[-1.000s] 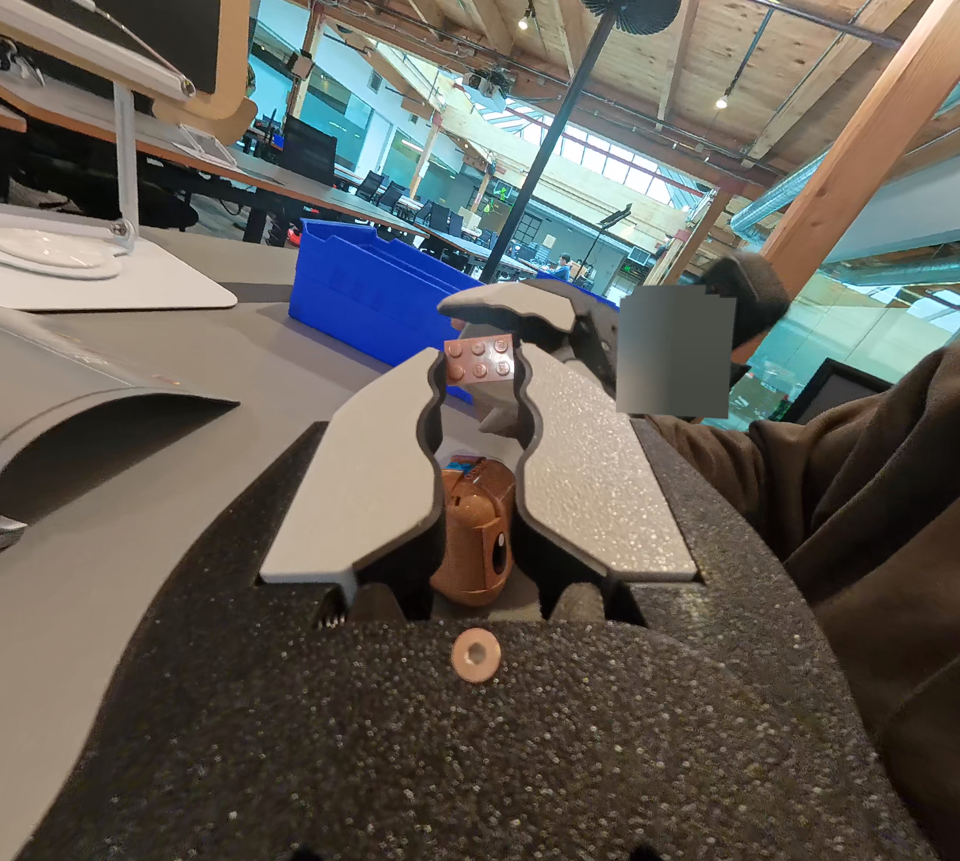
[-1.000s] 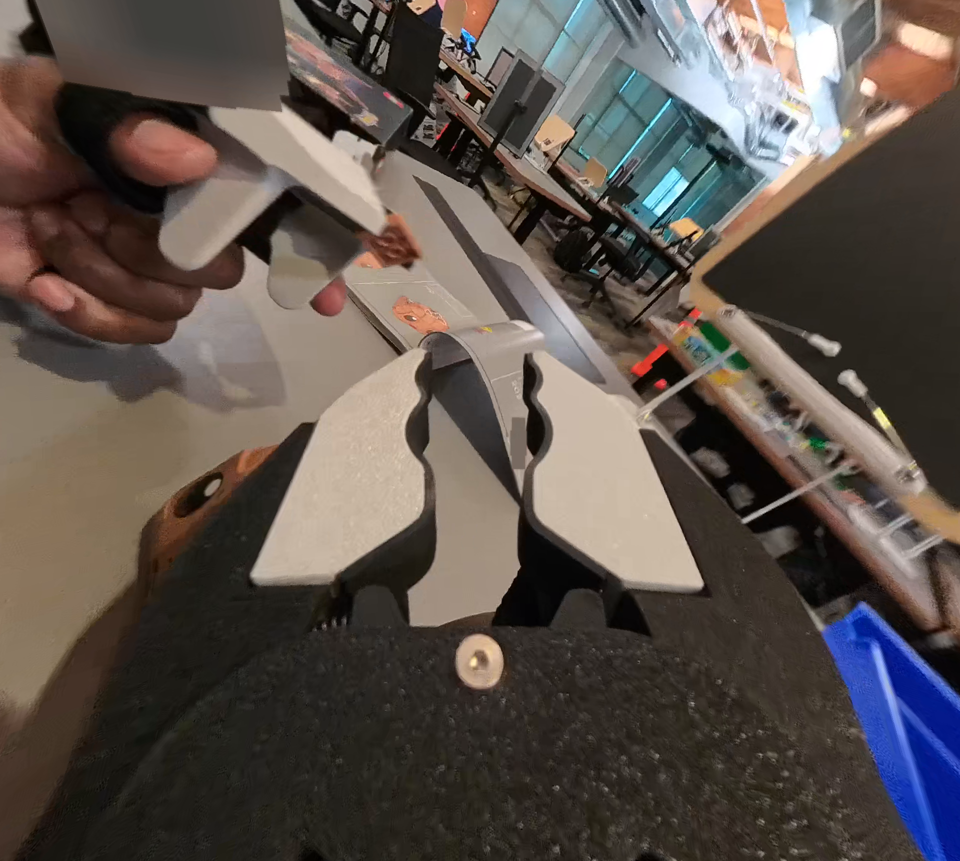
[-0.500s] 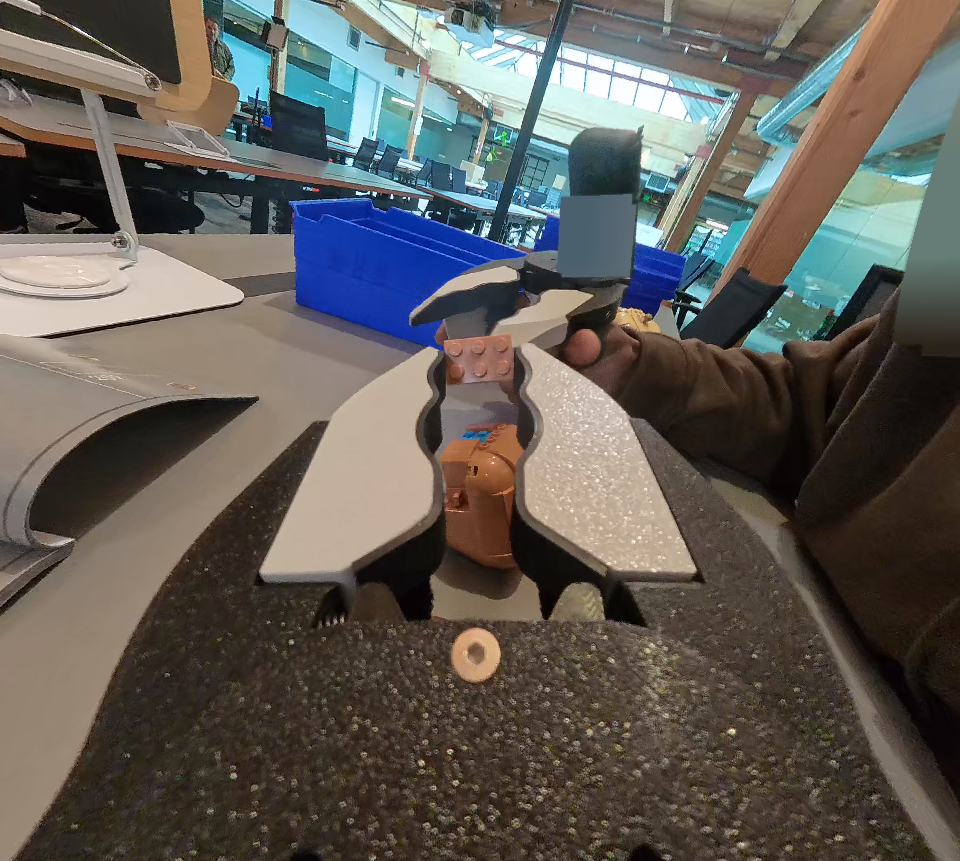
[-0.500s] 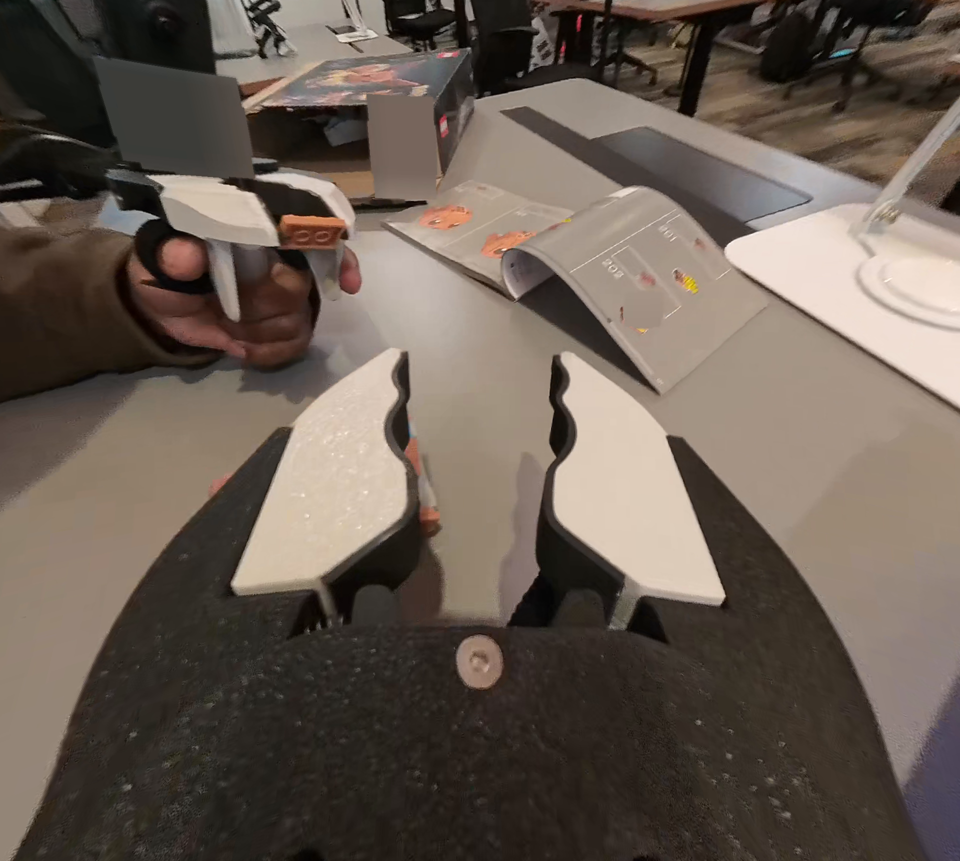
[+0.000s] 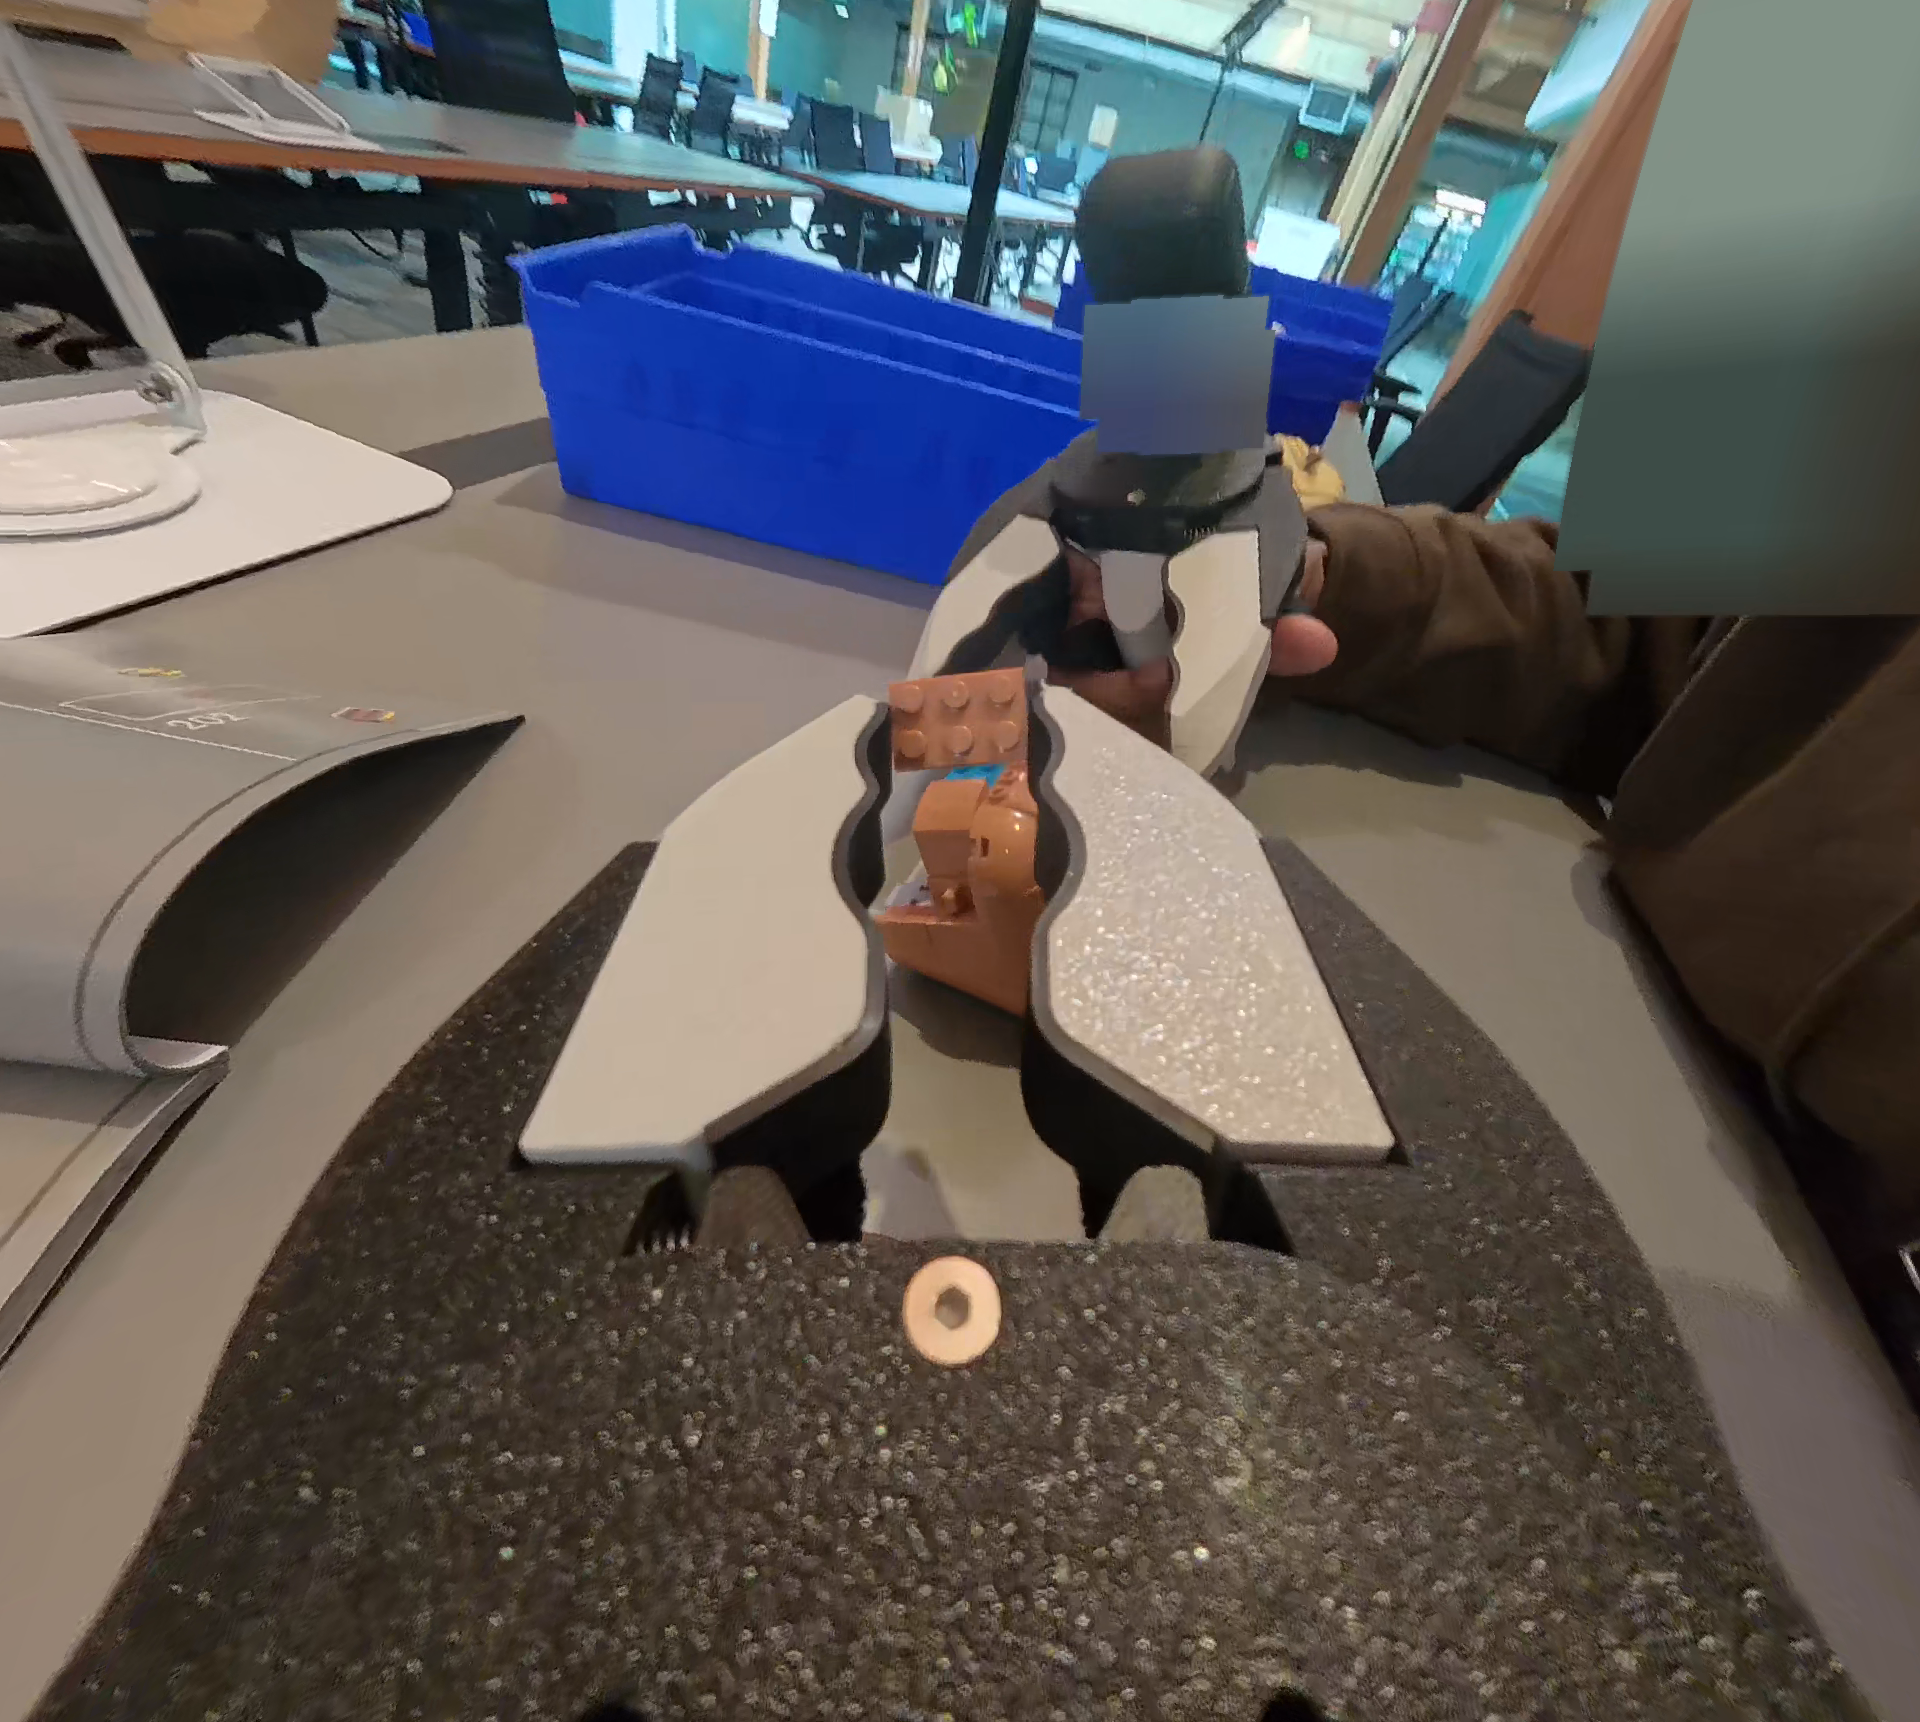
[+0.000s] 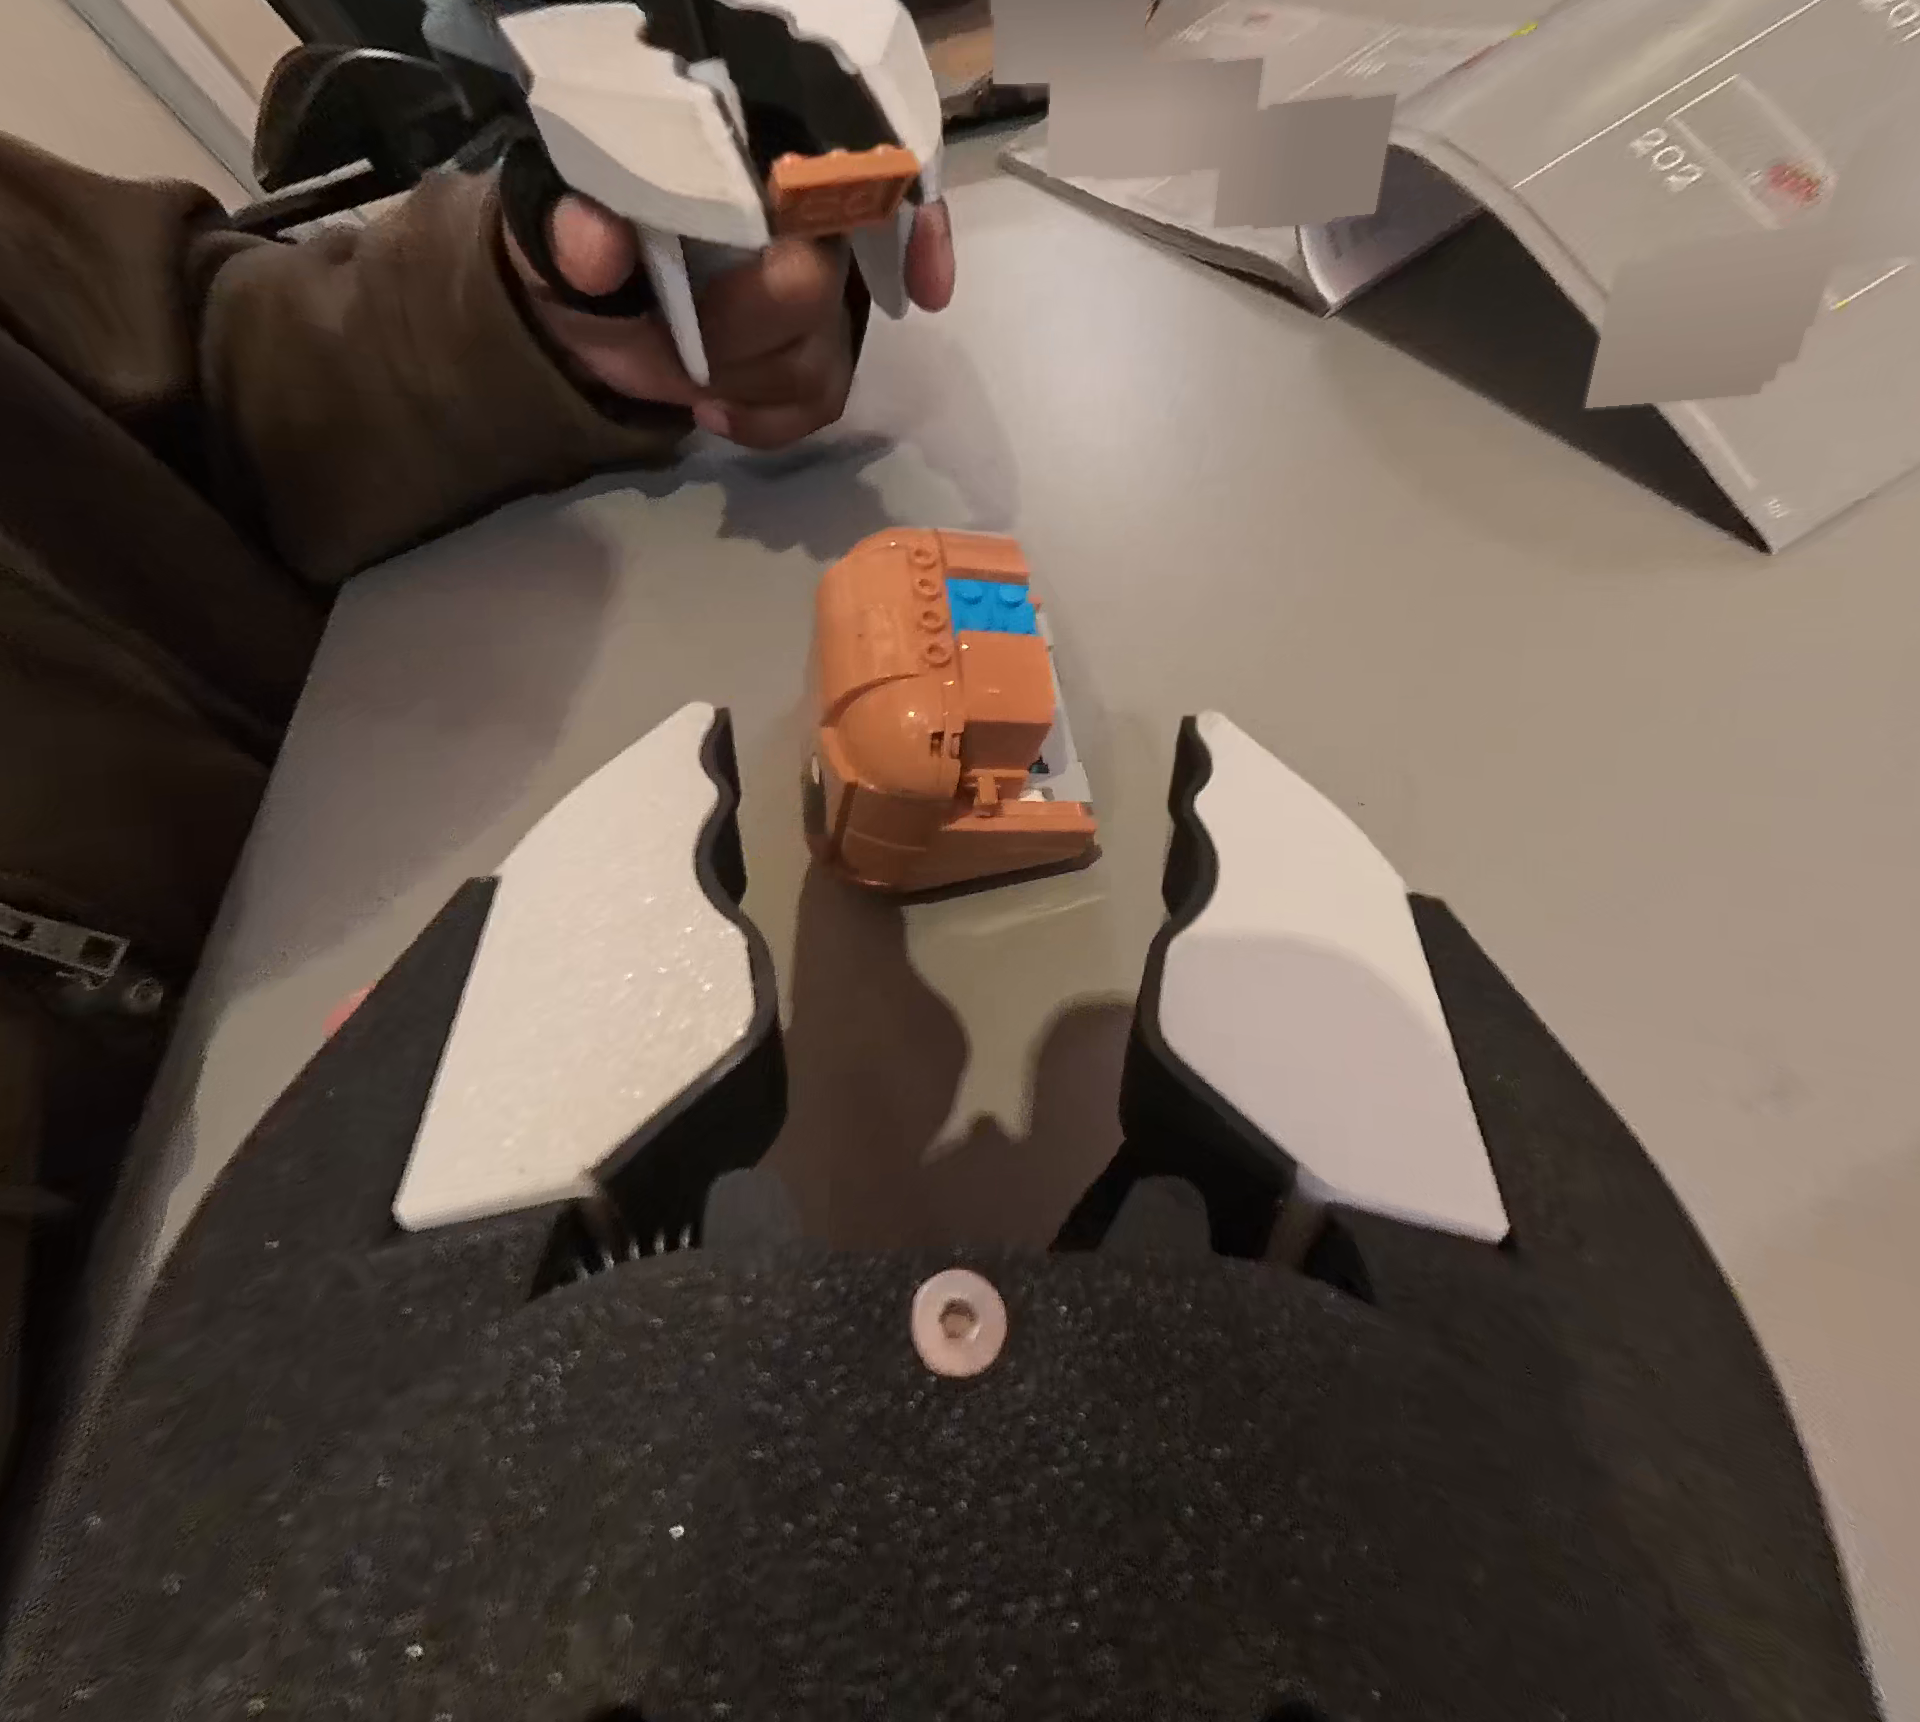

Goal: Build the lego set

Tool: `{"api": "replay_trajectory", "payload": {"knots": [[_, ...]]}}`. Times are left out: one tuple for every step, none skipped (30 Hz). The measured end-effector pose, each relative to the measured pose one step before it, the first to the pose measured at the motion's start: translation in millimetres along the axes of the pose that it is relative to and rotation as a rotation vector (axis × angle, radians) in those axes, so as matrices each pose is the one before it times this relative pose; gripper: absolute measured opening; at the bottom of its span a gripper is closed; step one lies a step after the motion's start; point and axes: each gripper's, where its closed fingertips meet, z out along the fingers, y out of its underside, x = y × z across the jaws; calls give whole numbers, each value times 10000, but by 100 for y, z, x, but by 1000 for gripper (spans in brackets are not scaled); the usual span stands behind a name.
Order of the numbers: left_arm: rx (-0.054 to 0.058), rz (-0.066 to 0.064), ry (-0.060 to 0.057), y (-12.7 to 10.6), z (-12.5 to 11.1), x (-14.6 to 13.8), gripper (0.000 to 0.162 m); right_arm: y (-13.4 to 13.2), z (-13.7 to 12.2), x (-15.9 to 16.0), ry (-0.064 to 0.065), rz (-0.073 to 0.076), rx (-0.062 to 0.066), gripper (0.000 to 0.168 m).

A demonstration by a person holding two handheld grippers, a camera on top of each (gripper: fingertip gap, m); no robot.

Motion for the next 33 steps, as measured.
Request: {"api": "replay_trajectory", "payload": {"knots": [[-265, 86, 92, 297, 116, 141, 25, -6, 150, -53, -35, 103, -21, 80], [-258, 102, 122, 283, 126, 186, 24, 60, 210, -77, -85, 176, -73, 78], [-247, 106, 120, 256, 156, 172, 24, 159, 244, 0, -47, 146, -165, 77], [-221, 93, 121, 186, 179, 147, 25, 212, 240, 99, 28, 73, -221, 77], [-223, 47, 149, 184, 214, 161, 24, 203, 228, 44, 5, 36, -217, 75], [-250, 10, 199, 202, 247, 204, 24, 189, 230, 30, -4, 22, -207, 74], [-244, 25, 133, 188, 250, 127, 25, 173, 228, -38, -20, -25, -201, 73], [-201, 90, 70, 144, 212, 122, 25, 151, 205, -70, -13, -74, -172, 70], [-158, 138, 59, 113, 172, 147, 25, 22, 188, -145, -28, -108, -75, 67], [-76, 146, -2, 29, 124, 121, 25, -3, 155, -136, 2, -122, -33, 62], [2, 123, -47, -35, 74, 94, 25, 56, 126, -32, 85, -134, -66, 57], [10, 89, -23, -36, 22, 123, 25, 45, 71, 0, 121, -161, -46, 56], [2, 71, -38, -1, -22, 86, 24, -19, -6, -46, 89, -141, 36, 54], [14, 84, -88, -2, -76, 8, 24, -11, -13, -76, 40, -84, 41, 52], [18, 70, -76, 26, -110, -13, 24, 9, -16, -20, 53, -52, 22, 52], [17, 11, -28, 50, -114, 11, 24, 14, -15, -11, 46, -44, 20, 52], [45, -30, -9, 53, -107, 11, 24, 5, -25, -15, 39, -42, 20, 52], [71, -27, -31, 29, -101, -35, 24, 9, -14, -16, 34, -42, 19, 52], [90, -21, -31, 27, -96, -29, 24, 10, -15, -26, 28, -40, 17, 52], [92, -47, -18, 35, -71, -18, 24, 16, -17, -17, 23, -32, 19, 51], [76, -67, -3, 51, -63, 22, 25, 6, -8, -12, 20, -23, 18, 51], [96, -49, -9, 36, -40, 35, 24, 7, -8, -8, 17, -32, 17, 51], [87, -41, -25, 57, -31, 34, 24, 0, -6, -23, 15, -45, 15, 51], [45, -23, 0, 88, 5, 68, 24, -3, -1, -19, 15, -44, 12, 51], [42, 13, 9, 64, 25, 100, 24, -6, 5, -13, 18, -43, 11, 51], [48, 31, 23, 38, 32, 130, 24, 1, 0, -19, 19, -51, 9, 51], [22, 23, 28, 36, 35, 146, 25, -4, 7, -16, 17, -54, 8, 51], [-7, 45, 34, 30, 28, 136, 24, -4, 7, -14, 18, -56, 8, 51], [-2, 65, 28, -7, 33, 126, 24, -13, 9, -24, 20, -65, 8, 51], [0, 40, 20, -22, 18, 93, 24, -9, 6, -25, 23, -76, 8, 51], [2, 13, 19, -19, 14, 74, 24, -11, 14, -32, 26, -86, 8, 51], [7, 5, 20, -28, 16, 53, 24, -12, 13, -25, 27, -95, 8, 51], [5, 6, 15, -13, -4, 38, 24, -15, 3, -33, 30, -100, 6, 51]]}}
